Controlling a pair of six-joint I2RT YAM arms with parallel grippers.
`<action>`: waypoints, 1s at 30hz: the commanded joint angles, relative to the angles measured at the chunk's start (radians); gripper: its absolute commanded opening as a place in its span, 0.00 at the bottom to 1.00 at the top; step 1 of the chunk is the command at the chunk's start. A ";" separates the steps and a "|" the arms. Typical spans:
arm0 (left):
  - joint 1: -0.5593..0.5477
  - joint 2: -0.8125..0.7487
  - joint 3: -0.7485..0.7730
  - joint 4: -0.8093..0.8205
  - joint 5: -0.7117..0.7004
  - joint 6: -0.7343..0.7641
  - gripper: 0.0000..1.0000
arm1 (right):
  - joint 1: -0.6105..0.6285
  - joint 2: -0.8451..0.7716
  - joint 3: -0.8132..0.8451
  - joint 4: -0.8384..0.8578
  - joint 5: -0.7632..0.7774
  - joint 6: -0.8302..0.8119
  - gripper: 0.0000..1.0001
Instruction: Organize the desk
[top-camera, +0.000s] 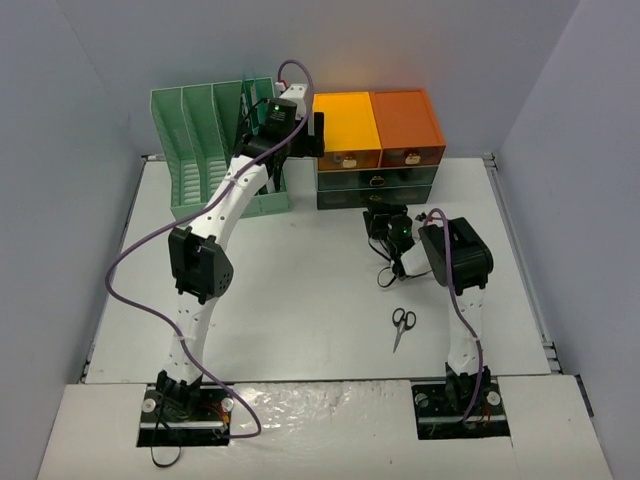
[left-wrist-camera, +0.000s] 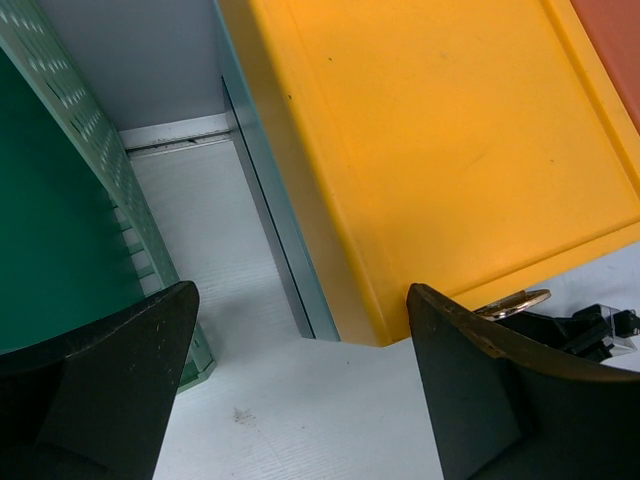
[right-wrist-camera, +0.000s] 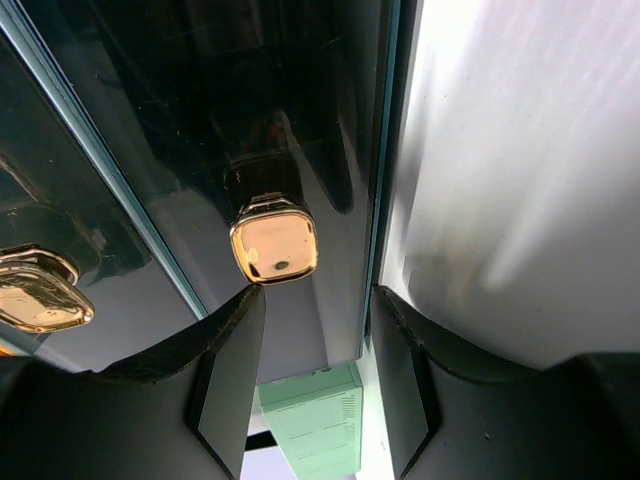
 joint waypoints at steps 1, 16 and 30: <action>-0.003 -0.057 -0.017 -0.178 -0.012 0.067 0.82 | 0.002 0.016 0.027 0.246 0.010 0.015 0.44; 0.001 -0.060 -0.030 -0.177 -0.012 0.072 0.82 | -0.051 0.070 0.071 0.280 -0.005 0.016 0.41; 0.006 -0.063 -0.039 -0.174 -0.011 0.073 0.82 | -0.111 0.070 0.093 0.268 -0.016 0.009 0.35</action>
